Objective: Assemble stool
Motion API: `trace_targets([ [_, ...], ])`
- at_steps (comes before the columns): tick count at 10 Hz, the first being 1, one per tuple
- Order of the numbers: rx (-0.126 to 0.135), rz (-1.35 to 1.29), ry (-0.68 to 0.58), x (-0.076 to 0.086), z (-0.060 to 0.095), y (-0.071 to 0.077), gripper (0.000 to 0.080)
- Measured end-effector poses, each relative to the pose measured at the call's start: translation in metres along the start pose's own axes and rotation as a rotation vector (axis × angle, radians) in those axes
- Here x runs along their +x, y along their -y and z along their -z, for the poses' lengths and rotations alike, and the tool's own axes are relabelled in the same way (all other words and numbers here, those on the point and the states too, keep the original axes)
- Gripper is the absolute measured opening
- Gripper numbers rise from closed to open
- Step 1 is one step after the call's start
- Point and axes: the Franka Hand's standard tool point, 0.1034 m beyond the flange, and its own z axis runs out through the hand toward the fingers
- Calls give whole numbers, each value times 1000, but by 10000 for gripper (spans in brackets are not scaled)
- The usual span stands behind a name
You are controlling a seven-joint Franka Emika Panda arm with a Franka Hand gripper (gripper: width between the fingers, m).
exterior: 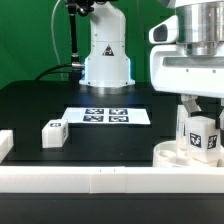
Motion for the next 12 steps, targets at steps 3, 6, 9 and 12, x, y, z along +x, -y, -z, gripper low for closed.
trace_targets([
  [3,11,-207,22,-1,0,1,338],
  [6,67,-592,47,-3,-1,3,338],
  [9,101,-908,84,-9,0,9,338],
  [12,102,-1051,125,-10,0,10,338],
])
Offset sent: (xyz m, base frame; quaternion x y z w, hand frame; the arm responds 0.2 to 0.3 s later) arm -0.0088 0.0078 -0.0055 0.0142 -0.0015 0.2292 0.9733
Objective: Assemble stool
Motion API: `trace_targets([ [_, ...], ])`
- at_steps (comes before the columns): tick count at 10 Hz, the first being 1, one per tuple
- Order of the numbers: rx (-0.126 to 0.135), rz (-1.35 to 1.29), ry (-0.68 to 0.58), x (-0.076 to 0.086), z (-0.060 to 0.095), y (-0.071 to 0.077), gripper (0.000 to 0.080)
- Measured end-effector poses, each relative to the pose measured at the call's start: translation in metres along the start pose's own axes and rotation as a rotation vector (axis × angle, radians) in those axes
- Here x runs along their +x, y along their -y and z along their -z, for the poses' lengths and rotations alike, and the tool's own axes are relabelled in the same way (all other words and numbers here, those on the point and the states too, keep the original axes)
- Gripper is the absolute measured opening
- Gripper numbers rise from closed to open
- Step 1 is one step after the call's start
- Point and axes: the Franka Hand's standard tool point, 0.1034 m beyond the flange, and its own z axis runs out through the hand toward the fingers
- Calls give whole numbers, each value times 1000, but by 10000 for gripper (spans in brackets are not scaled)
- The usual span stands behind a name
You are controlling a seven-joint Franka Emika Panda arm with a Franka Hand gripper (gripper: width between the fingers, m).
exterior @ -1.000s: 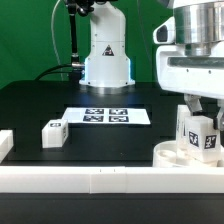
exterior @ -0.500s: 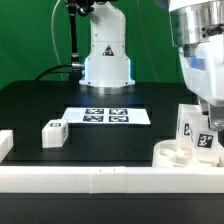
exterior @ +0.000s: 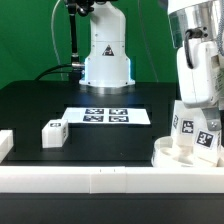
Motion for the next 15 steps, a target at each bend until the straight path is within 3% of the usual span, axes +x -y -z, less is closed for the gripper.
trace_targets([
  [1,-1,19,1,-1,0,-1,338],
  [2,1,30,4,-1,1,0,419],
  [3,8,53,12,-2,7,0,560],
  [4,19,83,23,-4,16,0,626],
  [6,55,120,63,-14,36,4,644],
  [9,48,396,46,-11,31,1,649],
  [10,-35,618,6,-5,26,-7,649],
  [11,-41,735,-1,-4,27,-3,649],
  [13,-118,1013,-18,-4,27,-5,649],
  [14,-135,1059,-19,-7,27,-5,649],
  [15,-132,1142,-14,-7,27,-4,649],
])
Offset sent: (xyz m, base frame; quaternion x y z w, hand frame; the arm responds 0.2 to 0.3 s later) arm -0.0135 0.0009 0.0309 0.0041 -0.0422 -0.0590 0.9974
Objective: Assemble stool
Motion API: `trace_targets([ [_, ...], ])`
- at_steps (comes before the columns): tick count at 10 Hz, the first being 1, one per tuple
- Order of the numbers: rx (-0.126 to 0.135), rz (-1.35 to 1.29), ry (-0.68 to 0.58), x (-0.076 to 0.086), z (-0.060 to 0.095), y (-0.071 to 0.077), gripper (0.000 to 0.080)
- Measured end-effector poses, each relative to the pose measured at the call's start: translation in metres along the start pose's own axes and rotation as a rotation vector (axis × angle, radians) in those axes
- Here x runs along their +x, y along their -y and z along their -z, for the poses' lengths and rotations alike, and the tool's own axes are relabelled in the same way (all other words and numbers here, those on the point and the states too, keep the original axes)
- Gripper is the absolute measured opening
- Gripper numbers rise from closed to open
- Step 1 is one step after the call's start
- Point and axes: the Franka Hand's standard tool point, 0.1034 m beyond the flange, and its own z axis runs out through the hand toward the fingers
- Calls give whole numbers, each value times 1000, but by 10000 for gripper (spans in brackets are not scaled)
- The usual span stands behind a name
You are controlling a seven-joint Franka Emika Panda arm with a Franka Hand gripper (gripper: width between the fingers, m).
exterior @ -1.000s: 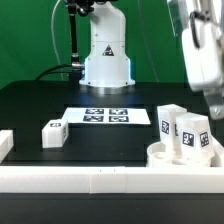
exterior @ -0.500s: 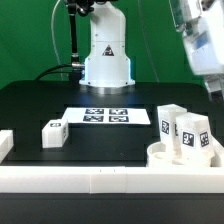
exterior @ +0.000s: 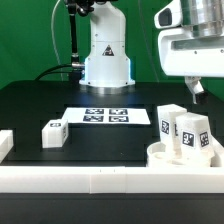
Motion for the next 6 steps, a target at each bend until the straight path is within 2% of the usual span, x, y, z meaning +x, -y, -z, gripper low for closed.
trace_targets([
  [2,-1,114,0,0,0,0,649],
  [3,-10,245,-4,1,-1,-2,649],
  [6,-77,624,-15,7,3,-4,649],
])
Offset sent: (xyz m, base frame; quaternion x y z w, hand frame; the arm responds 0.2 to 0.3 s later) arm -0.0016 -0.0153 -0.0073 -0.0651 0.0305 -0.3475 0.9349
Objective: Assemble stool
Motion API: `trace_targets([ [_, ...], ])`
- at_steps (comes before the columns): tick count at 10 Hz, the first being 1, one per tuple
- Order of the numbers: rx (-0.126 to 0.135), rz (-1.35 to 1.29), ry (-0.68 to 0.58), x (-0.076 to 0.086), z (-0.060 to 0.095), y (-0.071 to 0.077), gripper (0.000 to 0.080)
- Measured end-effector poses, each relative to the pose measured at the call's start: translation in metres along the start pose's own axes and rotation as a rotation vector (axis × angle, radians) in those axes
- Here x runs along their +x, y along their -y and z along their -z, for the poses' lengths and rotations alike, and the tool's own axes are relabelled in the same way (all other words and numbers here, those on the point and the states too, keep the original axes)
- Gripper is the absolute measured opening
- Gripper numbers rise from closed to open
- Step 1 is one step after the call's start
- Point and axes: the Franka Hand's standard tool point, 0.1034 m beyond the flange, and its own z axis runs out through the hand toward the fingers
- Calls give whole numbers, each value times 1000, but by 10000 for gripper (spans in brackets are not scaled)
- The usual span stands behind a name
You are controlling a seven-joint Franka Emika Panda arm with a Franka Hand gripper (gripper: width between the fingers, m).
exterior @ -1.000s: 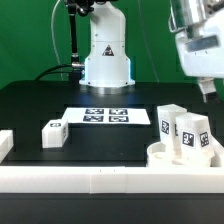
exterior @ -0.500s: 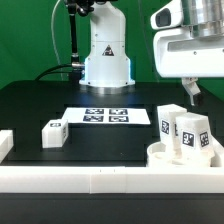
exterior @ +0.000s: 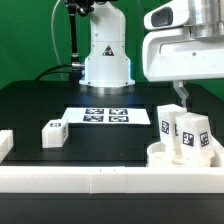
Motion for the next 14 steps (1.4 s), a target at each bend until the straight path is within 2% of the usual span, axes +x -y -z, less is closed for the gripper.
trace_targets([
  [1,-32,108,-6,2,2,0,649],
  [2,-51,220,-13,4,3,-2,649],
  [6,-59,530,-4,5,3,-6,649],
  [7,-85,666,-5,6,2,-7,649],
  [10,-108,897,-9,7,-7,-11,649],
  [14,-112,931,1,7,-22,-18,649],
])
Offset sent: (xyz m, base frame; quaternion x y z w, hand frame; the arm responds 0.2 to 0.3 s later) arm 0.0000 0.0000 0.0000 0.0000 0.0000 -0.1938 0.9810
